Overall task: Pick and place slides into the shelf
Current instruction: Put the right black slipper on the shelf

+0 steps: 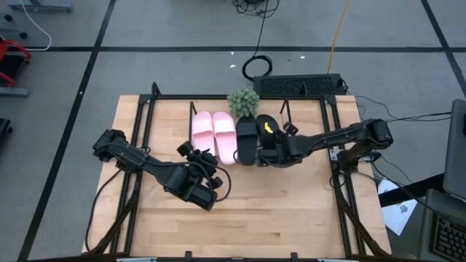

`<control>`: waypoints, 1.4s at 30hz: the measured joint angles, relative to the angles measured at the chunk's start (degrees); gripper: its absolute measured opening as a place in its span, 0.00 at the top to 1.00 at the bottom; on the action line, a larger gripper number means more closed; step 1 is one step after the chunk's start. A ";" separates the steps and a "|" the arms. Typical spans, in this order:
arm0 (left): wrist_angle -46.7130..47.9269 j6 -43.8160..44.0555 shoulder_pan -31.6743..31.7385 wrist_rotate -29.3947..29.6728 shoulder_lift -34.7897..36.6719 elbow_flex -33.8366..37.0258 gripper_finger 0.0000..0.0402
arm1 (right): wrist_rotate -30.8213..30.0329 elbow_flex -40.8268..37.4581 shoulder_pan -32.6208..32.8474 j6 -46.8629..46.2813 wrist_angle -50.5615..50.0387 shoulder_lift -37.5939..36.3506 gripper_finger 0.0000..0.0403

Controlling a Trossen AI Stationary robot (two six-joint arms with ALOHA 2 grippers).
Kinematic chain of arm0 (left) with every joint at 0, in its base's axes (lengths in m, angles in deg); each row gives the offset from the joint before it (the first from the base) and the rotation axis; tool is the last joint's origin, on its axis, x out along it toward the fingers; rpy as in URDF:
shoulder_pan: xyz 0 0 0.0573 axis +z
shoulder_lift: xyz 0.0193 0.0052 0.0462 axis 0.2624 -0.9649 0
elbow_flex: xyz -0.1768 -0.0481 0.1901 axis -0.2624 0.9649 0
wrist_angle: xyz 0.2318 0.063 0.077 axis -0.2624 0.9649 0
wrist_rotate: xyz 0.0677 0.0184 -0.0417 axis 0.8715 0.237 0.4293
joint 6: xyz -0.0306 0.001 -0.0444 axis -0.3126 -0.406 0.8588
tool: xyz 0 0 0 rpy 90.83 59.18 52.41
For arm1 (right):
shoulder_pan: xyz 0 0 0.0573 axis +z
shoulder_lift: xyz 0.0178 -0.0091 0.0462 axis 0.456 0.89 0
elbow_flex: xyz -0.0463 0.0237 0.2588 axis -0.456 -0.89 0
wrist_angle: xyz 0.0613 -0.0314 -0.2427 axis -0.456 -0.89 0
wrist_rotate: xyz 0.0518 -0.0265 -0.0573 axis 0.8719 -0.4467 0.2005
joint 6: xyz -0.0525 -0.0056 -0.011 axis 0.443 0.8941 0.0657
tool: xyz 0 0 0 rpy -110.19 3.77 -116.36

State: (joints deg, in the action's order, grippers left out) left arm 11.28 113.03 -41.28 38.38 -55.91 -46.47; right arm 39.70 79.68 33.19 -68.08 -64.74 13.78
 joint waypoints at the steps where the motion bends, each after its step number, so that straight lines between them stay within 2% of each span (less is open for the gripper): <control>1: 0.00 0.00 0.00 0.00 0.00 0.00 0.64 | 0.00 0.00 0.77 -0.01 -0.04 -0.24 0.77; 12: 0.01 0.22 -0.02 0.00 0.00 0.00 0.64 | 0.24 0.00 14.59 0.30 0.75 -0.97 0.77; 19: 0.02 0.35 -0.02 0.00 0.00 0.00 0.64 | -1.61 -3.47 21.76 -10.63 -4.77 -0.94 0.77; 24: 0.00 0.42 -0.01 -0.01 0.00 0.00 0.64 | -0.79 -8.01 22.19 -19.41 -8.23 -0.92 0.79; 35: 0.00 0.48 -0.02 0.00 0.00 0.00 0.64 | 0.40 -9.35 22.50 -22.91 -12.29 -0.92 0.97; 42: 0.00 0.46 -0.02 0.00 0.00 0.00 0.64 | 1.77 -9.35 22.45 -23.35 -13.49 -0.92 1.00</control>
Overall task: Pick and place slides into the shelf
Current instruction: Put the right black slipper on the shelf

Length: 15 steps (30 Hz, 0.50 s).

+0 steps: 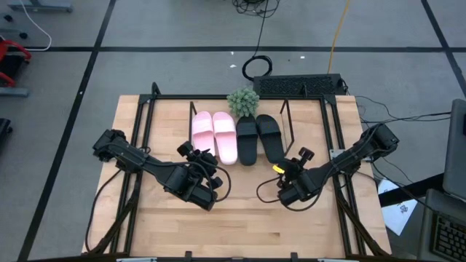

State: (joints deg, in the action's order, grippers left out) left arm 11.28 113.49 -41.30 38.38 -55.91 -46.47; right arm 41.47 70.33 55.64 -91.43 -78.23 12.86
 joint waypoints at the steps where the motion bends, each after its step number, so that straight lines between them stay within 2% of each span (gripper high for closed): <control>1: 0.00 0.00 0.00 0.00 0.00 0.00 0.64 | -0.02 0.00 0.00 -0.17 -0.11 0.00 1.00; 9: 0.00 -0.03 0.02 0.00 0.00 0.00 0.64 | 2.89 -3.09 0.00 -1.17 3.12 -0.02 1.00; 15: 0.00 0.02 0.00 0.00 0.00 0.00 0.64 | 2.56 -3.98 -0.17 -1.10 4.08 -0.02 1.00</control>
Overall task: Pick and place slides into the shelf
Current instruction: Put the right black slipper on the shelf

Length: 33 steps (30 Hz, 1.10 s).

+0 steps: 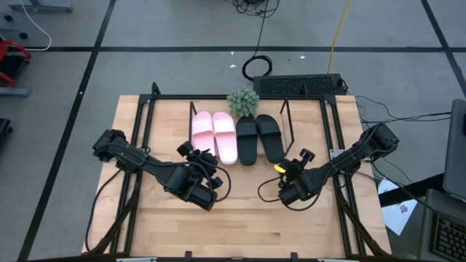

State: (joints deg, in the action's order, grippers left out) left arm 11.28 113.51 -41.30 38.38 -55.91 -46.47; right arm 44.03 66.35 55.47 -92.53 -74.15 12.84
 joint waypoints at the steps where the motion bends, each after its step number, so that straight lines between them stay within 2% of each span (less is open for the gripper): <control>1: 0.00 0.08 0.00 0.00 0.00 0.00 0.64 | -0.01 0.00 -0.02 0.13 0.02 0.00 1.00; 8: -0.04 0.29 0.00 0.00 0.00 0.00 0.64 | -1.26 0.00 -0.57 0.69 0.42 0.00 1.00; 22: -0.04 0.24 0.00 0.00 0.00 0.00 0.64 | -1.32 -0.08 -4.28 7.68 4.32 0.00 1.00; 33: -0.07 0.46 0.00 0.00 0.00 0.00 0.64 | -1.09 -3.21 -4.70 8.82 8.40 -0.06 1.00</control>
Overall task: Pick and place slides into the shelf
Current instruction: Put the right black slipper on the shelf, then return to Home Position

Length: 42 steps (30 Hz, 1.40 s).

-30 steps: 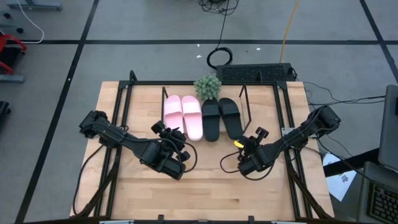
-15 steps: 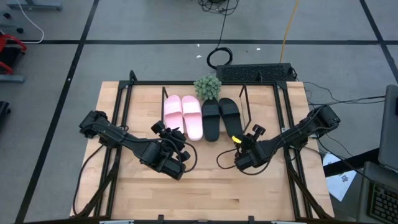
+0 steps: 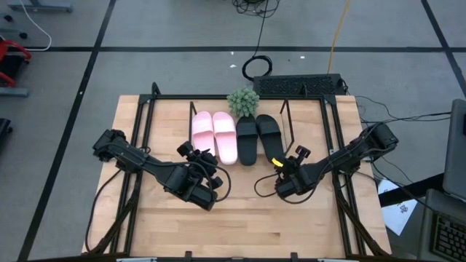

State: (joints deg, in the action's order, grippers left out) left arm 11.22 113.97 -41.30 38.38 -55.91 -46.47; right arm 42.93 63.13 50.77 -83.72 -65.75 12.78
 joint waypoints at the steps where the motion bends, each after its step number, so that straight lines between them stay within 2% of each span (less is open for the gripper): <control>1: -0.01 0.00 0.00 -0.01 0.00 0.00 0.64 | 0.00 0.00 0.00 0.14 -0.02 -0.19 1.00; 12: -0.15 0.06 0.00 0.00 0.00 0.00 0.64 | -0.22 0.00 -0.09 5.23 5.84 -0.31 1.00; 21: -0.15 0.20 0.00 0.00 0.00 0.00 0.64 | -0.11 0.00 -0.09 5.38 4.53 -0.31 1.00; 25: -0.15 0.20 0.00 0.00 0.00 0.00 0.64 | 1.48 0.00 -0.09 2.97 0.77 -0.59 1.00; 29: -0.15 -0.26 0.00 0.00 0.00 0.00 0.64 | 4.63 0.00 0.25 -0.84 -2.13 -2.62 1.00; 35: 1.92 -0.65 0.01 1.96 0.00 0.00 0.64 | 5.62 0.00 3.48 -2.74 -2.46 -7.30 1.00; 38: 5.09 -0.58 -0.42 5.77 0.25 -0.09 0.64 | 5.13 0.00 5.55 -2.89 -3.14 -10.31 1.00; 42: 6.70 1.45 -1.89 8.63 4.20 -0.20 0.64 | 2.17 0.00 8.06 -2.85 -4.40 -15.86 1.00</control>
State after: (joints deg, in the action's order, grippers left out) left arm 17.92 115.42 -43.19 47.01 -51.71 -46.67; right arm 45.11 63.13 58.83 -86.56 -70.15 -3.08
